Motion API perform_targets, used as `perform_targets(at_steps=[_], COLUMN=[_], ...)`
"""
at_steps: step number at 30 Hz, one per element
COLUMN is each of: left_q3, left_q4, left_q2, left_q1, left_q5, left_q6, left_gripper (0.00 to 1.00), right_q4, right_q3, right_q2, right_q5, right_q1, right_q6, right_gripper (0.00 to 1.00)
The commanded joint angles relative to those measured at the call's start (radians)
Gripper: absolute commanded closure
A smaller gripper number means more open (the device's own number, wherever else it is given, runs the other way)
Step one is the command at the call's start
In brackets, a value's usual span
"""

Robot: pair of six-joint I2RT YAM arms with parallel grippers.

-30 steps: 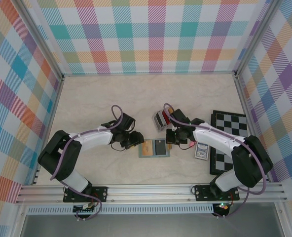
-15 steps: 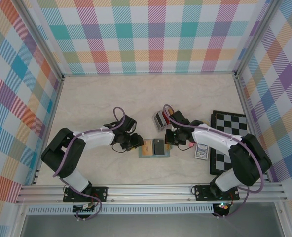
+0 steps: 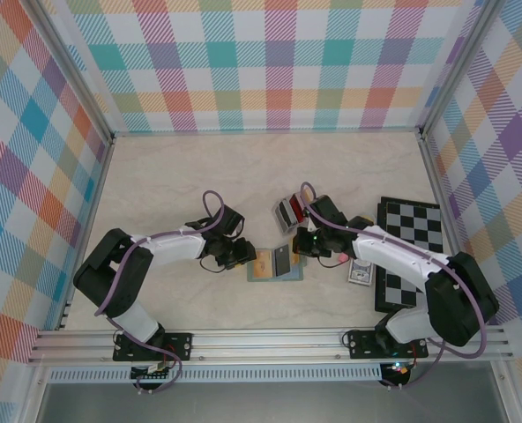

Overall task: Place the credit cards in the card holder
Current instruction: Flip over the card slot in the card holder.

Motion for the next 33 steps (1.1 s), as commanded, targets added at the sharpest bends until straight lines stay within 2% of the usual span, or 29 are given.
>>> perform_targets(at_steps=[1, 7, 15, 21, 23, 27, 33], left_q3=[-0.012, -0.027, -0.045, -0.069, -0.074, -0.067, -0.055], left_q4=[0.044, 0.017, -0.077, -0.101, -0.078, 0.007, 0.061], left_q2=[0.053, -0.012, -0.139, -0.217, -0.222, -0.185, -0.107], left_q1=[-0.033, -0.033, -0.033, -0.033, -0.033, -0.033, -0.033], left_q5=[0.021, -0.045, -0.176, -0.249, -0.23, -0.14, -0.044], left_q6=[0.004, -0.007, -0.025, -0.043, -0.032, -0.011, -0.011], left_gripper=[0.63, 0.63, 0.6, 0.54, 0.51, 0.49, 0.49], right_q4=[0.038, 0.096, 0.087, -0.004, 0.006, 0.118, 0.241], right_q3=[0.017, 0.038, 0.093, 0.099, 0.079, 0.024, -0.037], right_q2=[-0.001, 0.052, 0.117, 0.094, 0.071, 0.068, 0.099], right_q5=[-0.074, -0.138, -0.14, -0.008, 0.004, -0.068, -0.092], right_q1=[0.007, 0.018, 0.051, 0.053, 0.051, 0.045, 0.045], right_q6=[0.025, 0.052, 0.046, 0.053, 0.058, 0.078, 0.115], right_gripper=[0.97, 0.96, 0.96, 0.97, 0.97, 0.97, 0.97])
